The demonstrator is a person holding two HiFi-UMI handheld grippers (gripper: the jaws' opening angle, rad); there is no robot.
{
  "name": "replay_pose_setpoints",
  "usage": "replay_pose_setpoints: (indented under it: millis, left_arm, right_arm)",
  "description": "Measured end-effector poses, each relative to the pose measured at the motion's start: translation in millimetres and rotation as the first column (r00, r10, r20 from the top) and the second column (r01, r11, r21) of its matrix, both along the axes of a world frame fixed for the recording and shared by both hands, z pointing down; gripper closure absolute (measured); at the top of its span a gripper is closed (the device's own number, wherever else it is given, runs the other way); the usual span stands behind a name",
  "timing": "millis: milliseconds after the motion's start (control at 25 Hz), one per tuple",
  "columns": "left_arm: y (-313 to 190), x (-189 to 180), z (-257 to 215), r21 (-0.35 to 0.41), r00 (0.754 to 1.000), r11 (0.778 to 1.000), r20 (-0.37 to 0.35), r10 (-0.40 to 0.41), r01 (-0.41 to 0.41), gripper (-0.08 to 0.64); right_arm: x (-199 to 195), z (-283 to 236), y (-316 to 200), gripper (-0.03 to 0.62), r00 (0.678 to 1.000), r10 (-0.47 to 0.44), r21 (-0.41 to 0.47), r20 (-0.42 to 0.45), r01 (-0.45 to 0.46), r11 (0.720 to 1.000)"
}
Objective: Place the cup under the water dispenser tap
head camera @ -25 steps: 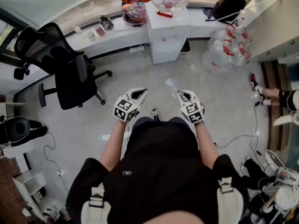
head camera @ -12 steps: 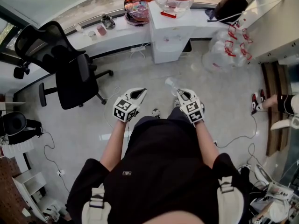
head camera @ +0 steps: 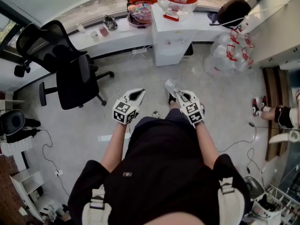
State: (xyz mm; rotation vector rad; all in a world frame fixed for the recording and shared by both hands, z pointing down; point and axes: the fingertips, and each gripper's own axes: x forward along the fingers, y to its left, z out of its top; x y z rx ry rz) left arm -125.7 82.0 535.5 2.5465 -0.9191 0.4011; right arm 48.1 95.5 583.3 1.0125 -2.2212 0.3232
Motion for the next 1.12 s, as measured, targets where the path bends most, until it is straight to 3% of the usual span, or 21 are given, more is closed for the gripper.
replay_pose_setpoints:
  millis: [560, 1120]
  left_arm:
    - [-41.4, 14.5, 11.1, -0.039, 1.000, 0.999, 0.006, -0.011, 0.011, 0.561]
    - [-116.8, 34.4, 23.1, -0.081, 0.999, 0.996, 0.024, -0.023, 0.024, 0.561]
  right_arm:
    - [15.6, 13.8, -39.9, 0.574, 1.000, -0.015, -0.042, 0.005, 0.015, 0.999]
    - [31.9, 34.7, -120.9, 0.574, 0.998, -0.055, -0.102, -0.010, 0.054, 0.993]
